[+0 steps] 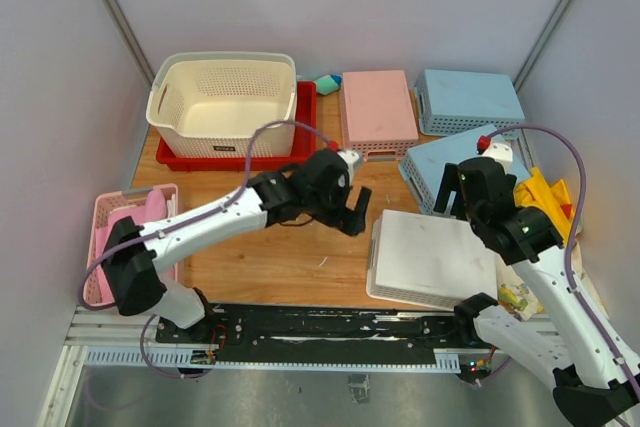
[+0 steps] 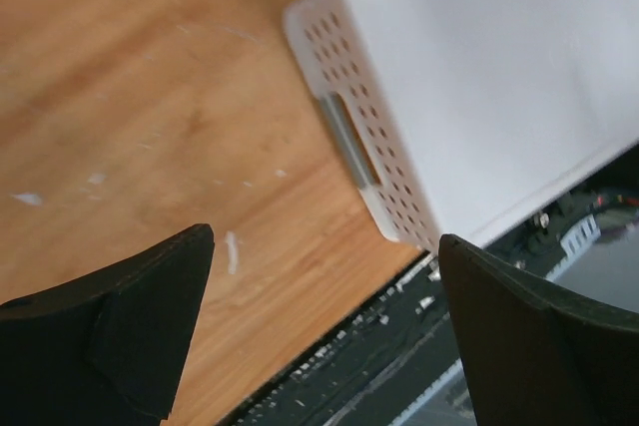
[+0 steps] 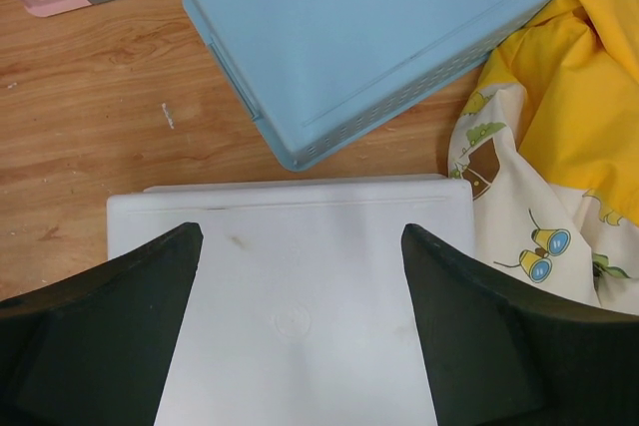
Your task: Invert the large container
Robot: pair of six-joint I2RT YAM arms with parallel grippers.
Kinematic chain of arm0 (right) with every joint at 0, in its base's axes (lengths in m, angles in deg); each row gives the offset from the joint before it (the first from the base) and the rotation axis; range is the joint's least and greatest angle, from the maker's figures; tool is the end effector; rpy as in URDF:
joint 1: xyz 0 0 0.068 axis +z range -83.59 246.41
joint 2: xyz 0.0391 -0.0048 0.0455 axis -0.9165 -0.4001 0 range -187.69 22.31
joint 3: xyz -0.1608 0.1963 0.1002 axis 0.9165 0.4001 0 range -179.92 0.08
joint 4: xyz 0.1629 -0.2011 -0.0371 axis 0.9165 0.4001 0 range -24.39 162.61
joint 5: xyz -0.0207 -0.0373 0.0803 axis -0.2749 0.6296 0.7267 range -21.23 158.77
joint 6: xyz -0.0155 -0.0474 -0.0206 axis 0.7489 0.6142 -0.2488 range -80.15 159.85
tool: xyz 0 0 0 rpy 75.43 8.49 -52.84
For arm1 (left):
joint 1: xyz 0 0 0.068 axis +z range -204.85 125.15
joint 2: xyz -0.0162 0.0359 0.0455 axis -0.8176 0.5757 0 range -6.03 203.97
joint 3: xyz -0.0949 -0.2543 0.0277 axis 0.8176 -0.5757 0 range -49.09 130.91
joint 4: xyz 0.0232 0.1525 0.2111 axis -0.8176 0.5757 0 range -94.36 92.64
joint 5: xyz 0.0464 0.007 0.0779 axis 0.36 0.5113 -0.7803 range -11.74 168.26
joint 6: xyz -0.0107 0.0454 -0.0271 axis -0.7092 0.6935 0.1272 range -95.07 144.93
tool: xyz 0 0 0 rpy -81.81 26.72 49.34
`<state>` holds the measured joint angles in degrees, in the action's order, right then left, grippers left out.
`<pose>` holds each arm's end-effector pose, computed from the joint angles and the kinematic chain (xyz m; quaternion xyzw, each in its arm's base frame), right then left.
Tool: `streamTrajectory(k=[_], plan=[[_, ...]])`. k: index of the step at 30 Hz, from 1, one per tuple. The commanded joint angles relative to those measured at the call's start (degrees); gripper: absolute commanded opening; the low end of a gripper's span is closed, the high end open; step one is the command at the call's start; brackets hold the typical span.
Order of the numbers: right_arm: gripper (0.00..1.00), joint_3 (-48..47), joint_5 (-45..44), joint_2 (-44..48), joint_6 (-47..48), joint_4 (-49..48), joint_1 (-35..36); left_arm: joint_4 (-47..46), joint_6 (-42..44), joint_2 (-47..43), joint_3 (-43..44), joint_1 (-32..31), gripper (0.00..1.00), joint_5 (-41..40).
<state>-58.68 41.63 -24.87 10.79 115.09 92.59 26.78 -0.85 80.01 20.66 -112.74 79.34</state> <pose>0.1435 0.0525 0.3502 0.1250 0.8704 0.0112 0.4760 0.1738 -0.2781 0.2850 0.2610 0.8944 -0.2487 0.2646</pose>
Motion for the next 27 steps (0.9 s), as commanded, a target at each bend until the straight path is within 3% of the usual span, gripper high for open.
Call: streamTrajectory(k=[1, 3, 7, 14, 17, 21, 27], plan=[[0.84, 0.2, -0.8, 0.0, 0.5, -4.2, 0.2, 6.3, 6.0, -4.3, 8.8, 10.9, 0.99, -6.5], [0.83, 0.7, 0.7, 0.0, -0.3, -6.2, 0.2, 3.7, 7.5, -3.5, 14.3, 17.2, 0.99, -7.9], [0.83, 1.3, 6.5, -0.7, -1.6, -9.0, 0.2, 5.5, 10.6, 7.9, 29.9, 23.8, 0.99, -17.0], [0.82, 2.9, 8.6, 1.1, -2.1, -8.9, 0.2, 14.1, 17.9, 32.7, 59.2, 29.3, 0.99, -23.2], [0.83, 3.9, 8.2, 2.6, -1.9, -8.4, 0.2, 14.8, 18.2, 37.8, 62.9, 32.2, 0.95, -20.8], [0.83, 4.7, 8.2, 3.2, -1.7, -8.4, 0.2, 14.6, 17.4, 41.2, 62.1, 33.4, 0.8, -16.6], [0.82, 4.8, 8.6, 2.4, -1.8, -8.5, 0.2, 14.4, 17.2, 39.7, 61.2, 33.4, 0.34, -16.8]])
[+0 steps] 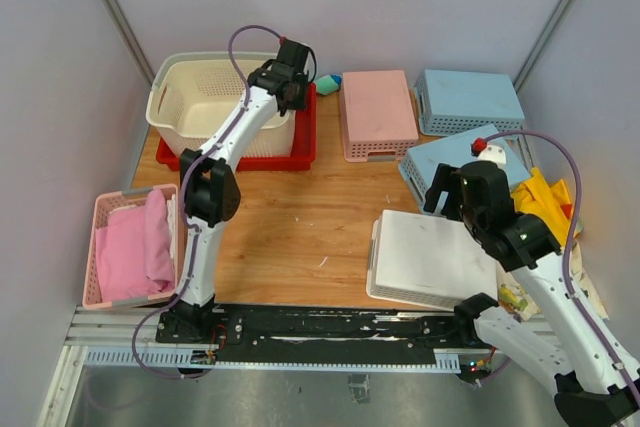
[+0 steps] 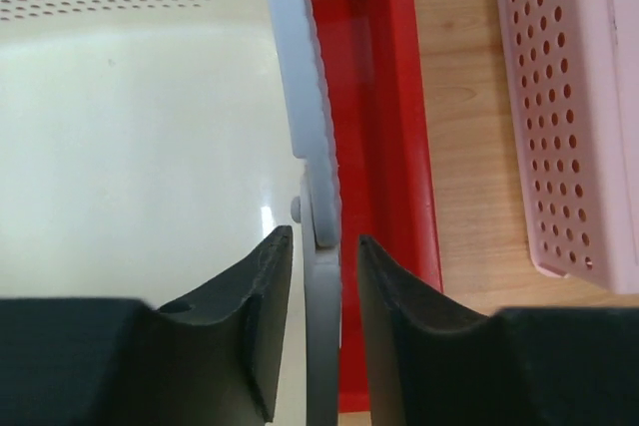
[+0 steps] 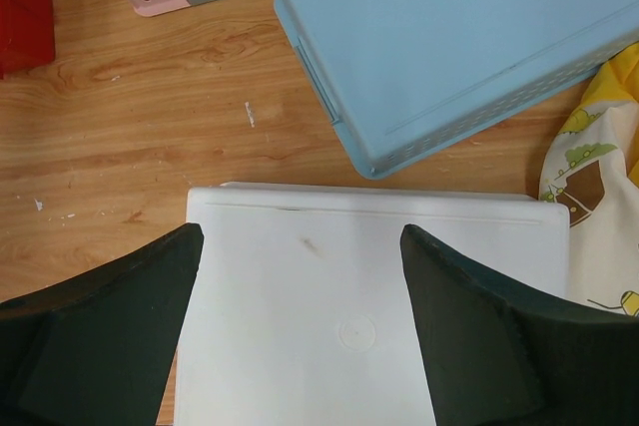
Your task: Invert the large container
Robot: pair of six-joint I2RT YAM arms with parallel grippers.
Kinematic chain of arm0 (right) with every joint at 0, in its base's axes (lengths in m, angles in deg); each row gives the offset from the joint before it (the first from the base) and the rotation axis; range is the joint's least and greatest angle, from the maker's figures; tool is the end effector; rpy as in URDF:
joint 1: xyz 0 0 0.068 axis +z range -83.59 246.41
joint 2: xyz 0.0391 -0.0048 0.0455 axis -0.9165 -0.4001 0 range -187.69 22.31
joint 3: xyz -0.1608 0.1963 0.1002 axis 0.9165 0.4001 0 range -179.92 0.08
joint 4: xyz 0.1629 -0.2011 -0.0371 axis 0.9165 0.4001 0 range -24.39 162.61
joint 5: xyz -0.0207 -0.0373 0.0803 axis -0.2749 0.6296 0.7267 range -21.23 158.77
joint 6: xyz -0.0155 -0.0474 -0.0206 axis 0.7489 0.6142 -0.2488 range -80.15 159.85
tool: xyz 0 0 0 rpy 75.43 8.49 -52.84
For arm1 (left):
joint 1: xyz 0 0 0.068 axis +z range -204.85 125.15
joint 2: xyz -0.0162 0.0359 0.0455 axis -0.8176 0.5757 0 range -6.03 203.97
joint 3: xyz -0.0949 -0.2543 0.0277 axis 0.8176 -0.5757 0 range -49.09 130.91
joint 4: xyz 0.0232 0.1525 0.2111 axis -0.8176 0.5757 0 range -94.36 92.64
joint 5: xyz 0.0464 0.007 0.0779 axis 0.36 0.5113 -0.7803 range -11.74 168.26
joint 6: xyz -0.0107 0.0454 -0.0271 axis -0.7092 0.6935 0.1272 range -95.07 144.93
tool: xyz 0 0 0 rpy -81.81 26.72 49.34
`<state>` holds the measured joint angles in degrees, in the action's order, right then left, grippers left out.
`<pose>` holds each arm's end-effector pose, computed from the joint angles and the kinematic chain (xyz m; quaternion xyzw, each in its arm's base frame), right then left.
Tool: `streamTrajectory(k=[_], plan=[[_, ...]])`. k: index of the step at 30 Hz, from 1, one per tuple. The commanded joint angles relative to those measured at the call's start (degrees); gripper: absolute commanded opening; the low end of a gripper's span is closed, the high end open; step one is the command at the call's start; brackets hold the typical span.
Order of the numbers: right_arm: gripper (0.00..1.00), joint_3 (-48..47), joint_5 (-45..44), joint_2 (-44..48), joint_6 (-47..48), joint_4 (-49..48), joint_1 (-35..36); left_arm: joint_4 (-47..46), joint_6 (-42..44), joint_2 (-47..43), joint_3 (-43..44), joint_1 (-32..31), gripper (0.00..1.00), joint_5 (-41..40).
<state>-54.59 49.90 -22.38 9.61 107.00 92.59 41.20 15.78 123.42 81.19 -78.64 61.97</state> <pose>0.1443 0.0581 0.3446 0.1107 0.8569 0.1023 0.4930 0.4696 -0.1960 0.3048 0.0624 0.9131 0.0174 0.4025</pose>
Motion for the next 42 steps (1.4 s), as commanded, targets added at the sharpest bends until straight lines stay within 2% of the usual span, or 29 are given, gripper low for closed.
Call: streamTrajectory(k=[1, 4, 5, 11, 16, 20, 24, 29, 32, 36, 42], plan=[[0.82, 0.7, 0.5, -0.2, -0.6, -0.6, 0.2, 0.0, 0.8, -4.9, 0.7, -0.6, 0.27, 0.2], [0.82, 0.9, 1.1, -0.6, -0.6, -1.4, 0.2, 0.1, 2.0, -9.4, 0.8, -0.6, 0.02, -0.4], [0.82, 1.0, 1.5, -0.8, -0.6, -1.8, 0.2, 0.1, 2.4, -11.2, 0.9, -0.7, 0.01, -0.5], [0.81, 1.4, 4.2, -2.8, -1.3, -3.4, 0.2, -0.1, 2.6, -22.7, 1.4, -1.6, 0.0, 0.1], [0.8, 1.6, 5.9, -3.7, -1.8, -4.5, 0.2, -1.2, 2.8, -32.5, 1.9, -6.3, 0.0, 0.1], [0.8, 1.0, 6.0, -3.7, -1.6, -4.8, 0.2, -2.5, -1.7, -41.6, -1.7, -6.6, 0.0, 9.6], [0.81, -0.8, 2.4, -3.2, 1.1, -4.1, 0.2, -8.8, -10.2, -50.7, -11.4, -6.7, 0.0, 21.8], [0.81, -6.4, -5.9, -2.7, 6.3, -1.8, -0.1, -24.8, -26.3, -61.7, -30.3, -6.7, 0.0, 35.7], [0.82, -9.5, -9.4, -1.5, 8.5, -1.3, -0.8, -34.2, -34.3, -67.7, -39.4, -6.7, 0.0, 39.6], [0.83, -12.9, -9.5, -0.6, 10.3, -0.4, -2.3, -40.5, -45.0, -72.9, -45.5, -6.7, 0.0, 43.6], [0.83, -19.1, -4.3, -3.0, 11.0, 2.4, -5.3, -59.7, -63.0, -83.4, -66.9, -6.6, 0.0, 41.4]])
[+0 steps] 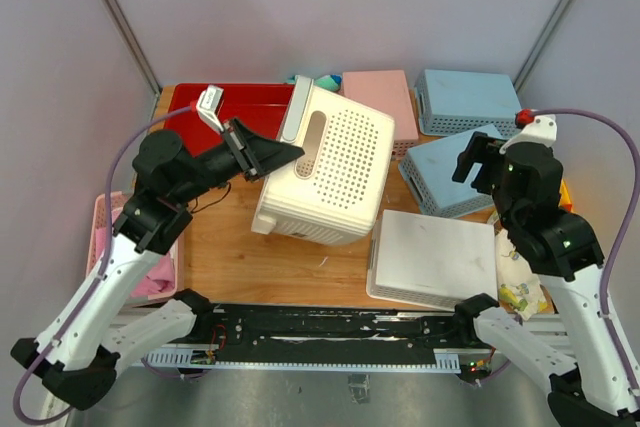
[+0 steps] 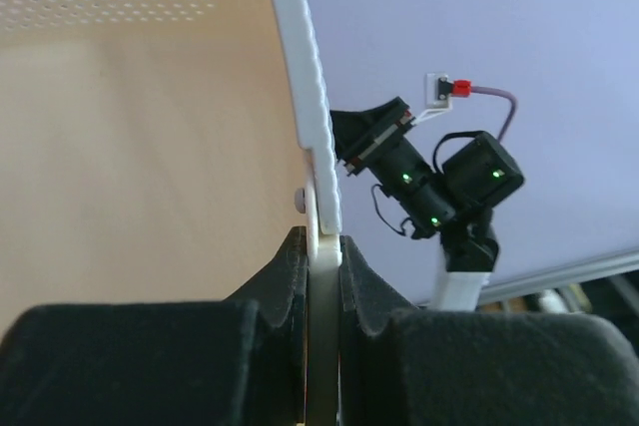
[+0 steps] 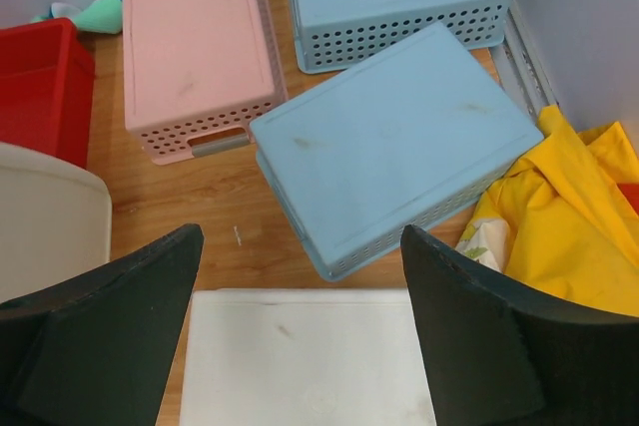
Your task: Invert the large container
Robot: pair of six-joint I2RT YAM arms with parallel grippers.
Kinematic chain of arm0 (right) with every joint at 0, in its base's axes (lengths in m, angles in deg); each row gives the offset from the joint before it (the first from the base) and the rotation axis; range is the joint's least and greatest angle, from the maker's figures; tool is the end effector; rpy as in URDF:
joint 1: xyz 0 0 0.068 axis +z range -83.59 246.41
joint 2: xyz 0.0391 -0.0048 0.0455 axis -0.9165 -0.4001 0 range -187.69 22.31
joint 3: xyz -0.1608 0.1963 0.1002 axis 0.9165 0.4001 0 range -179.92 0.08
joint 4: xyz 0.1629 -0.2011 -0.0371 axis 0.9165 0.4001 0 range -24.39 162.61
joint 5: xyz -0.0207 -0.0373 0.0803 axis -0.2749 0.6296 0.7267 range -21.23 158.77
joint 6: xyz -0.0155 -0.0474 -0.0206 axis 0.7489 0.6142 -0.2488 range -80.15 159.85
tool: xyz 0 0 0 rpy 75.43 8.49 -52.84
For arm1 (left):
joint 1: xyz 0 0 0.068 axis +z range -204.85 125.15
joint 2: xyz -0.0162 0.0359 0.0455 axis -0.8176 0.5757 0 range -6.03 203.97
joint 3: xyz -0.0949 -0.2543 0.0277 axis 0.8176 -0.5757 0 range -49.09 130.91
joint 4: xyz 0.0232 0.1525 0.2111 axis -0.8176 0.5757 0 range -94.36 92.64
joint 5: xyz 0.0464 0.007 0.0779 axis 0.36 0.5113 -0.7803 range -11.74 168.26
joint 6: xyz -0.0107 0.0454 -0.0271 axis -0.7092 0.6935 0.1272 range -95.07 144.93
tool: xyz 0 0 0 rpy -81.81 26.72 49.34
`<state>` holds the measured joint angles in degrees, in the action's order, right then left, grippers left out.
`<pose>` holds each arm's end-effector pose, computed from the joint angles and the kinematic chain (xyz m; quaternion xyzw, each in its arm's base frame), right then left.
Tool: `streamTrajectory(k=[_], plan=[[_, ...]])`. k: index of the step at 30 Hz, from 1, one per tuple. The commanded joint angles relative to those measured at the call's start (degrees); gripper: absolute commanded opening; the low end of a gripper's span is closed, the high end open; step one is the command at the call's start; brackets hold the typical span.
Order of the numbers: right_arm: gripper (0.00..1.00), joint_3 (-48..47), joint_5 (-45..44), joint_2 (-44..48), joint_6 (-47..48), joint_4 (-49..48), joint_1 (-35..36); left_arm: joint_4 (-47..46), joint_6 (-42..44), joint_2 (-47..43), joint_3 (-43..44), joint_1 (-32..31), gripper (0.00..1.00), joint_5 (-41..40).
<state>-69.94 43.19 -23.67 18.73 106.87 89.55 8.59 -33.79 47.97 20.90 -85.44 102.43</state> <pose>0.1322 0.0398 0.4266 0.1175 0.7872 0.0529 0.6031 0.1563 -0.1093 0.4579 -0.0161 0.6895 -0.6012 0.4035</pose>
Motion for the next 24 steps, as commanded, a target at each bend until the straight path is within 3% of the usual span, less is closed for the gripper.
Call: streamTrajectory(k=[1, 9, 15, 22, 23, 24], plan=[[0.83, -4.8, 4.0, -2.3, 1.8, 2.6, -2.7, -28.2, -14.7, -9.1, -8.6, 0.1, 0.0, 0.3], [0.83, -9.0, 21.6, -8.4, -1.2, 2.4, -6.0, -33.3, -22.3, -16.5, -20.4, 0.2, 0.0, -4.8], [0.83, -6.3, 35.5, -9.7, -4.7, -0.7, -7.4, -35.1, -27.0, -22.7, -32.8, 0.3, 0.0, -8.4], [0.83, 3.4, 51.4, -8.5, -14.3, -10.1, -8.1, -26.1, -26.2, -28.5, -38.7, 0.7, 0.0, -14.0], [0.83, 5.2, 54.0, -8.1, -16.5, -12.4, -8.2, -24.8, -25.2, -28.7, -38.6, 0.8, 0.02, -14.5], [0.82, 6.9, 56.0, -7.7, -19.0, -14.8, -8.3, -22.8, -23.8, -28.6, -37.9, 0.8, 0.11, -15.0]])
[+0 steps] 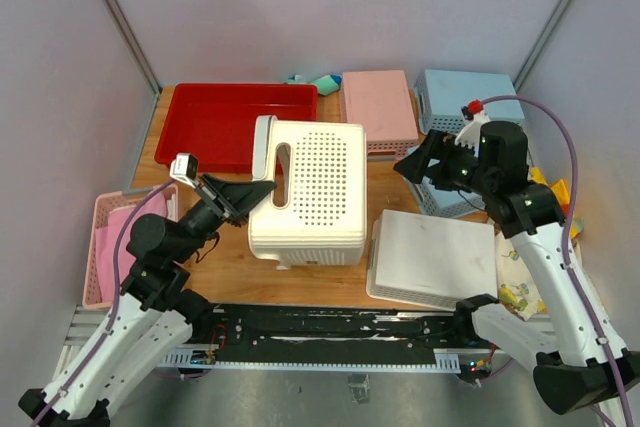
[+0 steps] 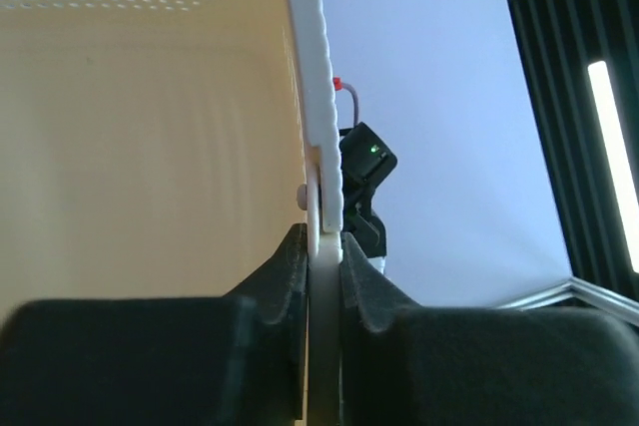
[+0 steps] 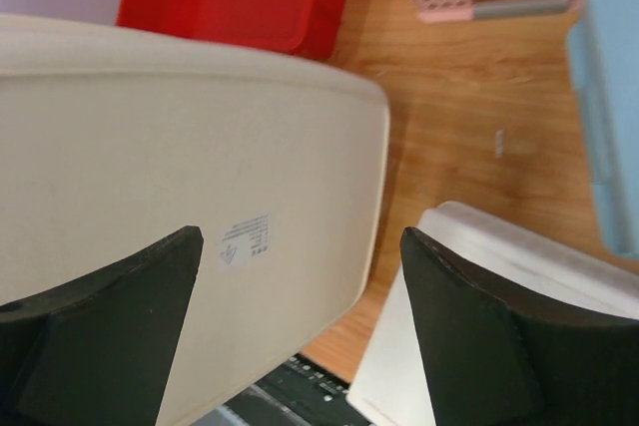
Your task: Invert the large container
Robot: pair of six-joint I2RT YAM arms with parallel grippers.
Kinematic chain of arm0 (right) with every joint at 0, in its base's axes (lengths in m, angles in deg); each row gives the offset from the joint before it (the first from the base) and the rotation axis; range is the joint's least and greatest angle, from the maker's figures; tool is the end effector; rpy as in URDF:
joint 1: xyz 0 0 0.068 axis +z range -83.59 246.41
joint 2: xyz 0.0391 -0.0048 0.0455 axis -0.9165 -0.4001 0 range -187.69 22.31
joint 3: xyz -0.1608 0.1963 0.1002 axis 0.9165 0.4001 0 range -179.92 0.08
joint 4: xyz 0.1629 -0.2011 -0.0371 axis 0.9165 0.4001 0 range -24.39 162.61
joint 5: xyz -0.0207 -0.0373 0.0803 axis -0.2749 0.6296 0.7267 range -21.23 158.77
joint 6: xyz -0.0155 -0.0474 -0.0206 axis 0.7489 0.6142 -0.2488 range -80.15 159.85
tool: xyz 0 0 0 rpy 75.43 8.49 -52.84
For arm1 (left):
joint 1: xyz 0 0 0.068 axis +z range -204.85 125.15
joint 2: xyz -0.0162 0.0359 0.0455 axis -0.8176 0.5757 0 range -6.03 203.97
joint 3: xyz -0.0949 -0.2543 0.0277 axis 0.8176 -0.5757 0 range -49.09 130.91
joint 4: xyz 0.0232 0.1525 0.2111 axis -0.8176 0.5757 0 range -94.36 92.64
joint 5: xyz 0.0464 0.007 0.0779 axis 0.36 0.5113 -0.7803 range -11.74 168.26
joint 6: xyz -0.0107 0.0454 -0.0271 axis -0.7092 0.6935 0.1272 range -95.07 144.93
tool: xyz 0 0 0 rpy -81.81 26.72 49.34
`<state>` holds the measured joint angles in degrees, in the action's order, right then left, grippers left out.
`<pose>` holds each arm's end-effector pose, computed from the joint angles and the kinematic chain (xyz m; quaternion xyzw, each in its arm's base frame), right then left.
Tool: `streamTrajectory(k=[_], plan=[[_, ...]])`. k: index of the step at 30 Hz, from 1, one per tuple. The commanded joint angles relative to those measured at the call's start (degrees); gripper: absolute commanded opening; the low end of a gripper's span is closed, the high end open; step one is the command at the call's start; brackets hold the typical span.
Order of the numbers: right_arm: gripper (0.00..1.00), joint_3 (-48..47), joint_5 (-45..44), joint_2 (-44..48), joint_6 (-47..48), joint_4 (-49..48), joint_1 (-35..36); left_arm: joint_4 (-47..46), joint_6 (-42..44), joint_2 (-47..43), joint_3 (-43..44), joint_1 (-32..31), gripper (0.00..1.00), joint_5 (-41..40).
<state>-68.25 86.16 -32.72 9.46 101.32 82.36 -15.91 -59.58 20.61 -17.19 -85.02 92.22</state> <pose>0.1828 0.0633 0.4035 0.0198 0.8255 0.3319 0.4561 0.1050 -0.0709 0.3455 -0.1833 0.5709 -0.7100 0.3691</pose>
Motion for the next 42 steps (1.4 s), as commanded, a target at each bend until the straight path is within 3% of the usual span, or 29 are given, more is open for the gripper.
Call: streamTrajectory(k=[1, 4, 6, 10, 20, 26, 30, 35, 42], plan=[[0.82, 7.0, 15.4, 1.8, -11.8, -12.2, -1.1, 3.9, 3.8, -0.9, 1.5, 0.4, 0.24, -5.1], [0.82, 9.0, 16.6, 3.1, -14.7, -15.2, -1.1, 12.5, 11.1, 1.7, 7.0, 0.4, 0.56, -6.1], [0.82, 9.7, 15.6, 4.2, -15.2, -16.3, -1.0, 17.6, 15.1, 3.4, 11.0, 0.4, 0.71, -7.6], [0.82, 10.2, 14.1, 4.8, -14.7, -16.6, -1.1, 25.9, 22.3, 6.1, 19.4, 0.4, 0.83, -10.1], [0.82, 9.8, 11.2, 5.4, -11.9, -15.2, -1.1, 43.9, 44.4, 18.7, 45.6, 0.4, 0.84, -11.8], [0.82, 10.5, 10.4, 5.0, -11.5, -15.2, -1.1, 46.7, 49.6, 27.8, 55.8, 0.0, 0.79, -7.4], [0.82, 11.0, 7.8, 5.4, -10.3, -14.1, -1.1, 45.9, 51.6, 33.4, 61.0, -5.0, 0.77, -5.3], [0.81, 10.9, 3.9, 6.0, -8.2, -11.8, -1.1, 48.9, 56.8, 39.9, 69.8, -18.2, 0.75, -22.7], [0.82, 10.5, 0.3, 6.3, -4.9, -9.0, -1.2, 63.0, 60.9, 52.1, 84.6, -32.0, 0.74, -56.4]])
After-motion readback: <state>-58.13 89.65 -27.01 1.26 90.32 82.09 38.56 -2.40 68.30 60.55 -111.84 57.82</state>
